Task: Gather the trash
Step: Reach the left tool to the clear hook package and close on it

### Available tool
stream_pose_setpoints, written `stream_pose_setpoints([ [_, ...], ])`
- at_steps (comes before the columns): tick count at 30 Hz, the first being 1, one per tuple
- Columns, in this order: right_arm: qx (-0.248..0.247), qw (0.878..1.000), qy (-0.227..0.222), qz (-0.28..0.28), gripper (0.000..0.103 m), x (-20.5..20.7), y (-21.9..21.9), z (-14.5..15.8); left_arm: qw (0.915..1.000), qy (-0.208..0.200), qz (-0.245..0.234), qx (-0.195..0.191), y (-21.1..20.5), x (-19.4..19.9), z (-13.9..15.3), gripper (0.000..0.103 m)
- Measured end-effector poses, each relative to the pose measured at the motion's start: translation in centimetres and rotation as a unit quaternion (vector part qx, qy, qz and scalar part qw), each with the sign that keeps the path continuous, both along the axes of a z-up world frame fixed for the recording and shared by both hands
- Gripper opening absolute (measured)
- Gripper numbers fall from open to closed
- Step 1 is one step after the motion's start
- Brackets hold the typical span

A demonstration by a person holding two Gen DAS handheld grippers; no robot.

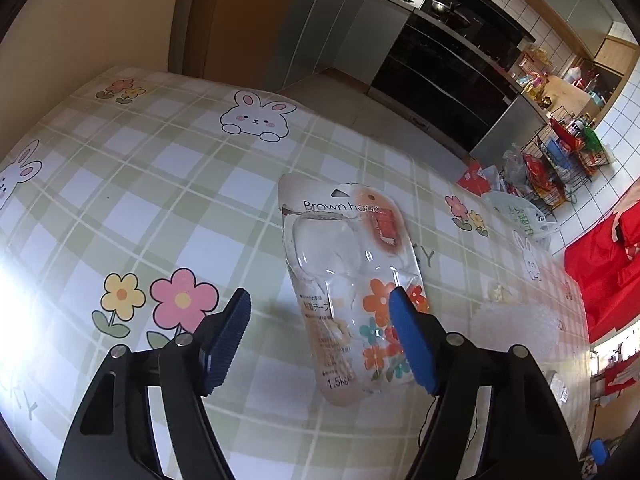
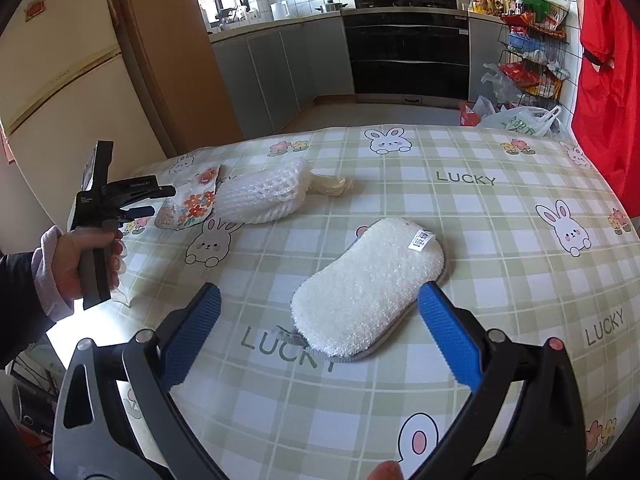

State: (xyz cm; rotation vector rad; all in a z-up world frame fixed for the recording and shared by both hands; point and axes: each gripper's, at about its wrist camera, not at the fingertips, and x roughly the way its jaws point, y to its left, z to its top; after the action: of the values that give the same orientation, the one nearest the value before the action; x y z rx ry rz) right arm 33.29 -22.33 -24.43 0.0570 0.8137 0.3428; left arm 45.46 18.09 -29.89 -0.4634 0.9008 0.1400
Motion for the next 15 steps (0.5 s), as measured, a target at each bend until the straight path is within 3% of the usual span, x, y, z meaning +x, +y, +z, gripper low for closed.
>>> stream_pose_setpoints([
  [7,0.026,0.999,0.026,-0.014,0.097,1.5,-0.7,-1.3,0.9998,0.007,0.016,-0.006,-0.4,0.8,-0.6,0.066],
  [9,0.038,0.998,0.039,-0.020,0.097,1.8,-0.9,-1.9,0.9997,0.011,0.020,0.008,-0.5,0.8,-0.6,0.046],
  [11,0.038,0.998,0.047,-0.019,0.097,2.1,-1.1,-2.4,0.9995,0.020,0.011,0.022,-0.7,0.9,-0.6,0.034],
  [15,0.031,0.998,0.056,-0.011,0.097,2.3,-1.1,-2.8,0.9995,0.012,-0.008,0.030,-0.6,0.1,0.0,0.029],
])
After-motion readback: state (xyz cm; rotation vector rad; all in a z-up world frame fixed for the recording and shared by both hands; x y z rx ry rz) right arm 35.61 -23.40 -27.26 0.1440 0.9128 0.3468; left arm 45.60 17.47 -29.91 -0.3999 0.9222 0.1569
